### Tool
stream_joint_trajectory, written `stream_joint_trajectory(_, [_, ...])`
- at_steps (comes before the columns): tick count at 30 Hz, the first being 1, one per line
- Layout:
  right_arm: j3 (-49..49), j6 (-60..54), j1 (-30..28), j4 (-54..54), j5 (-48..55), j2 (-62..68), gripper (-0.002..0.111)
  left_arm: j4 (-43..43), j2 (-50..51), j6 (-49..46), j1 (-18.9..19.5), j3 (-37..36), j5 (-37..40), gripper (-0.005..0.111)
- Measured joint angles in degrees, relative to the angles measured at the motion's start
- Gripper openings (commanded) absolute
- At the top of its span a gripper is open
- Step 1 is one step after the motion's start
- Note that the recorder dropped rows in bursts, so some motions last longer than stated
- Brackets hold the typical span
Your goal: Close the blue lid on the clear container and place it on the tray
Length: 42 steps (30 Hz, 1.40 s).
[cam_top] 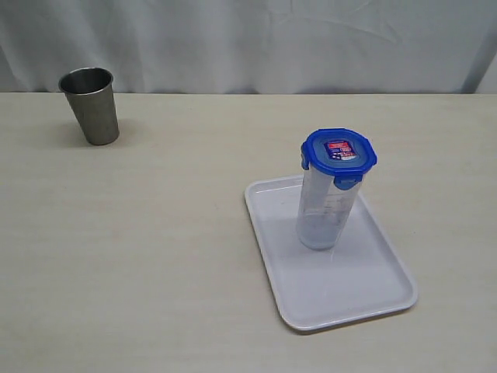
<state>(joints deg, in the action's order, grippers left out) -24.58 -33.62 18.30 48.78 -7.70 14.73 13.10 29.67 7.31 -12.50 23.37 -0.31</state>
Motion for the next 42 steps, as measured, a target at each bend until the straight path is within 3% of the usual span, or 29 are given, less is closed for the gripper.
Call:
stream_joint_trajectory(6, [0.0,0.0,0.0,0.0,0.0,0.0,0.004,-7.1,-6.5,-7.6,5.4,-6.5,-0.8,0.000])
stream_joint_trajectory(13, [0.0,0.0,0.0,0.0,0.0,0.0,0.004,-8.8,-14.9,-9.0,9.0,-14.2,-3.9,0.000])
stream_joint_trajectory(27, [0.0,0.0,0.0,0.0,0.0,0.0,0.004,-8.9,-28.8,-9.0,9.2,-22.1,-4.6,0.000])
stream_joint_trajectory(42, [0.0,0.0,0.0,0.0,0.0,0.0,0.004,-8.9,-29.5,-9.0,9.2,-23.2,-4.3,0.000])
